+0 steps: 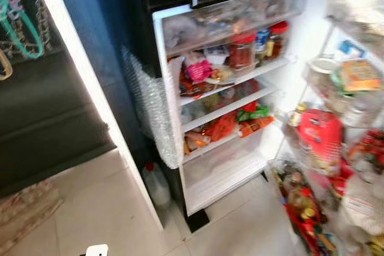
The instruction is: Restocking fridge
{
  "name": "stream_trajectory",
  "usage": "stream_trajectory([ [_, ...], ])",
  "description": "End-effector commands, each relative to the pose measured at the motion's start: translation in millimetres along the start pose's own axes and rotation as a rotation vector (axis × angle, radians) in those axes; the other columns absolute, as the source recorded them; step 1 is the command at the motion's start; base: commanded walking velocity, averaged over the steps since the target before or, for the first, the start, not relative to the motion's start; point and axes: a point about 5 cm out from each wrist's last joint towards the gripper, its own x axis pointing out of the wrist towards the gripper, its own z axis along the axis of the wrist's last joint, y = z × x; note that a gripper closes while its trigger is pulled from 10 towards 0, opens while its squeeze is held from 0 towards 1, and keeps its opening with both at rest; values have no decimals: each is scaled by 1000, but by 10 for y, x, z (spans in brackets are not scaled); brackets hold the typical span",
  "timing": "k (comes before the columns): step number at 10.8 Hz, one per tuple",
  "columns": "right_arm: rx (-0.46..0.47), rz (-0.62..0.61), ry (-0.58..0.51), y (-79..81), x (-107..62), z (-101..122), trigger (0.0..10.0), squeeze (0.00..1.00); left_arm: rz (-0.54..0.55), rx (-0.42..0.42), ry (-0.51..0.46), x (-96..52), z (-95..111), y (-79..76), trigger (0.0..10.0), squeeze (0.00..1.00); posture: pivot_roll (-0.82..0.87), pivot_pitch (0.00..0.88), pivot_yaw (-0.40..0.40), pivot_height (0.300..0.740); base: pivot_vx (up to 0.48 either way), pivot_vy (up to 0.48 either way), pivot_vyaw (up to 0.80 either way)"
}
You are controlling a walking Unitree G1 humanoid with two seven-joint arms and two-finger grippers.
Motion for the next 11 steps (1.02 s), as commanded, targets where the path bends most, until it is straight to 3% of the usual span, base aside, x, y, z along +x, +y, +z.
stream_trajectory([
  [1, 45, -75, -7, -5, -15, -18, 10000, 0, 2, 30, 12, -6, -28, 27, 10000, 0, 2, 0, 50, 740, 0, 0, 0],
  [4, 154, -266, 2, -35, -56, -59, 10000, 0, -1, 41, 14, -5, -21, 33, 10000, 0, -9, 6, 62, 740, 0, 0, 0],
  [5, 189, -336, -45, -625, 60, 204, 10000, 0, -1, 41, 13, -5, -17, 34, 10000, 0, -10, 9, 64, 740, 0, 0, 0],
  [6, 214, -404, -65, -774, 57, 257, 10000, 0, -1, 41, 11, -5, -14, 34, 10000, 0, -11, 9, 65, 740, 0, 0, 0],
  [7, 251, -448, -64, -832, 48, 253, 10000, 0, 0, 42, 11, -5, -12, 35, 10000, 0, -11, 9, 67, 740, 0, 0, 0],
  [11, 254, -467, -62, -849, 45, 255, 10000, 0, -4, 53, 9, -4, -4, 33, 10000, 0, -7, 7, 66, 740, 0, 0, 0],
])
